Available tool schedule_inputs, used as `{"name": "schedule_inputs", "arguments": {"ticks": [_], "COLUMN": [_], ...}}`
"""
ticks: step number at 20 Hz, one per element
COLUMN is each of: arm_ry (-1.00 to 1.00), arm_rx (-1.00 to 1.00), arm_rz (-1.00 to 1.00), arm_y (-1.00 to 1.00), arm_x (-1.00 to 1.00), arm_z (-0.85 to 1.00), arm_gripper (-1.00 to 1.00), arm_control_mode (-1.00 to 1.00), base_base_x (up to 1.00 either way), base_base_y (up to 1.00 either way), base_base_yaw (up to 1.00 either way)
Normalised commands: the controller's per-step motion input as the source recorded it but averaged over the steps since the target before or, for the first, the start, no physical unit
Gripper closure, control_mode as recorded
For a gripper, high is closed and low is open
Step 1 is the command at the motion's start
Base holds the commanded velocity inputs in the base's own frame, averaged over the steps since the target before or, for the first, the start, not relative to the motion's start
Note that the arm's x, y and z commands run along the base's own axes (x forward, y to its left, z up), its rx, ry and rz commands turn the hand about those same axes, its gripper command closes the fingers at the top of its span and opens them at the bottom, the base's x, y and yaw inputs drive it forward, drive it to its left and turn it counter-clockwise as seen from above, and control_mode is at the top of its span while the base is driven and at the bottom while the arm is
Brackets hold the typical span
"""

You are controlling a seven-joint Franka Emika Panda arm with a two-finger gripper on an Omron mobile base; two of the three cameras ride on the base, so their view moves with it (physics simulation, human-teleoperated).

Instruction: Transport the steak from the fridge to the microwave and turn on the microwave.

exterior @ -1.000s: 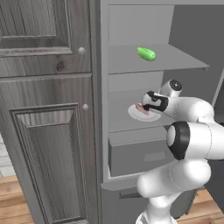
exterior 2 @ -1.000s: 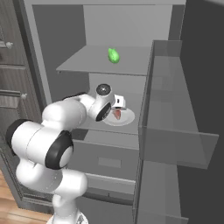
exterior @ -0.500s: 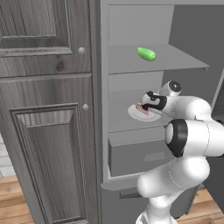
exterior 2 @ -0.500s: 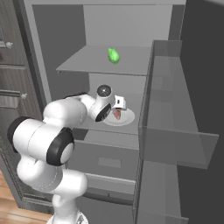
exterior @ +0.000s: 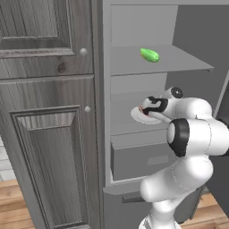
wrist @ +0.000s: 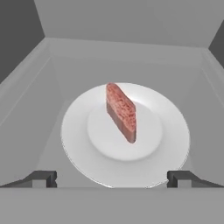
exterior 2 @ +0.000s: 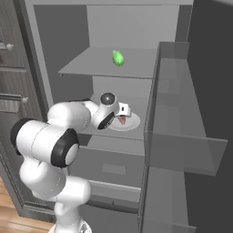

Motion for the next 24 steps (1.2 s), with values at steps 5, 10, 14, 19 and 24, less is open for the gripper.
{"name": "schedule_inputs", "arguments": {"ticks": [5,10,14,19,24], "arm_ry": [0.00,0.00,0.00,0.00,0.00], "arm_rx": [0.00,0.00,0.00,0.00,0.00], "arm_rz": [0.00,0.00,0.00,0.00,0.00], "arm_y": [0.07,0.01,0.00,0.00,0.00], "arm_x": [0.18,0.16,0.12,0.10,0.10], "arm_z": [-0.01,0.00,-0.03,-0.06,-0.08], "arm_gripper": [-1.00,-1.00,-1.00,-1.00,-1.00], "arm_control_mode": [-1.00,-1.00,-1.00,-1.00,-1.00], "base_base_x": [0.00,0.00,0.00,0.00,0.00], "base_base_y": [0.00,0.00,0.00,0.00,0.00], "base_base_yaw": [0.00,0.00,0.00,0.00,0.00]}}
